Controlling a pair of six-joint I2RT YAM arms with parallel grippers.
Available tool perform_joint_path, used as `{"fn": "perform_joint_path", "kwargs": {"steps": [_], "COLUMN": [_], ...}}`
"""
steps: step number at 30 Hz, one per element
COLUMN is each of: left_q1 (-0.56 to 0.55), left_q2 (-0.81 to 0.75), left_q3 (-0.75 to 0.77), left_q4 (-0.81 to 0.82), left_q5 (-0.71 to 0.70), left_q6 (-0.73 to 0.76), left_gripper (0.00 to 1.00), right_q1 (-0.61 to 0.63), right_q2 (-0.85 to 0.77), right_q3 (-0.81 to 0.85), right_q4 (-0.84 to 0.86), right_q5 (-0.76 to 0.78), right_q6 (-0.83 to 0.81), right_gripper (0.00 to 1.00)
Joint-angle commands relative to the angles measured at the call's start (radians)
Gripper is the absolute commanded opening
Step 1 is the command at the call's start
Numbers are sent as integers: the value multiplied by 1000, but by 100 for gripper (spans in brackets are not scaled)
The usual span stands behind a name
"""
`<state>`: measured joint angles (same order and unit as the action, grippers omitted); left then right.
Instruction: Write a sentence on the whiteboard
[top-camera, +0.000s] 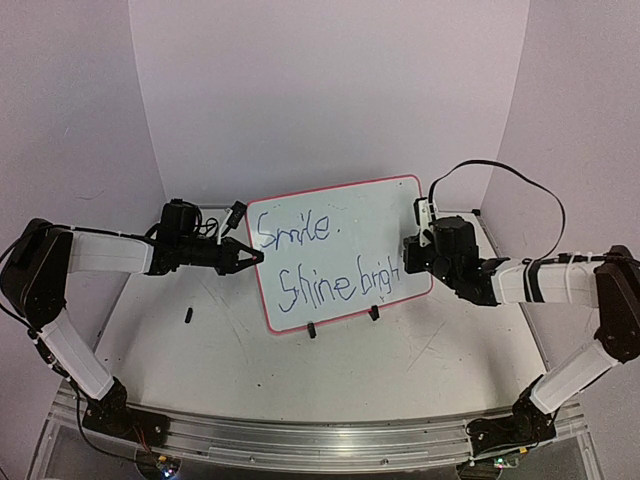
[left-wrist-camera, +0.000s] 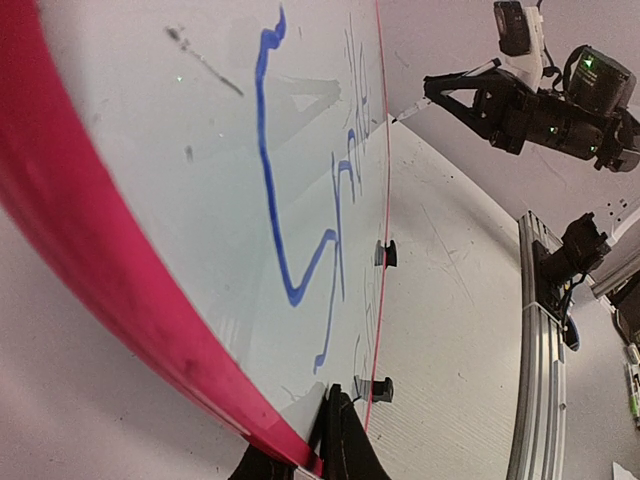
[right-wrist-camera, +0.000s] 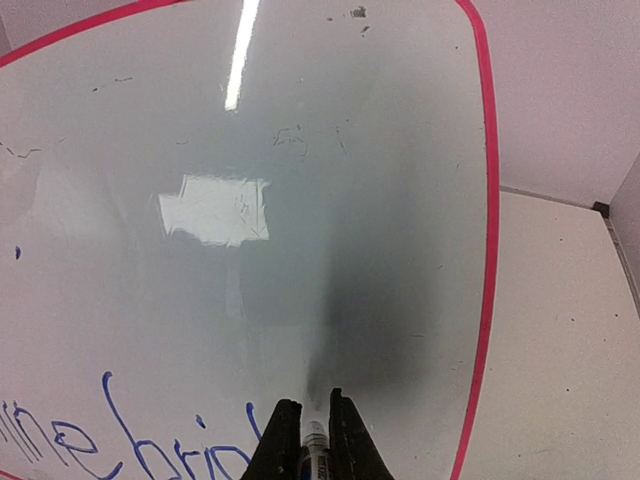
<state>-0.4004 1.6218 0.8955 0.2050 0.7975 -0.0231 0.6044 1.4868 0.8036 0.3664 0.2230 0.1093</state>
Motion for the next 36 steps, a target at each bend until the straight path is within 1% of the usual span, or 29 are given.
{"fn": "perform_joint_path", "kwargs": {"steps": [1,7,16,30,36], "left_q1": [-15,-15,-14,-14,-14], "left_q2": [49,52,49,54,52], "left_q3": [-28,-25,-26,-24,-25], "left_q4": [-141,-142,-143,-144,-144], "left_q5": [-251,-251,-252,-251,-249], "left_q6": [147,147,148,147,147], "left_gripper": [0,0,0,0,0], "right_q1": [-7,-12,-12,-8,-5], "right_q2": [25,55,84,14,21], "right_q3": [55,80,63,-44,-81], "right_q4": [44,48,58,37,38], "right_q5": [11,8,14,-19,-24], "right_q6": [-20,-24,-16,42,60], "right_gripper": [0,0,0,0,0]}}
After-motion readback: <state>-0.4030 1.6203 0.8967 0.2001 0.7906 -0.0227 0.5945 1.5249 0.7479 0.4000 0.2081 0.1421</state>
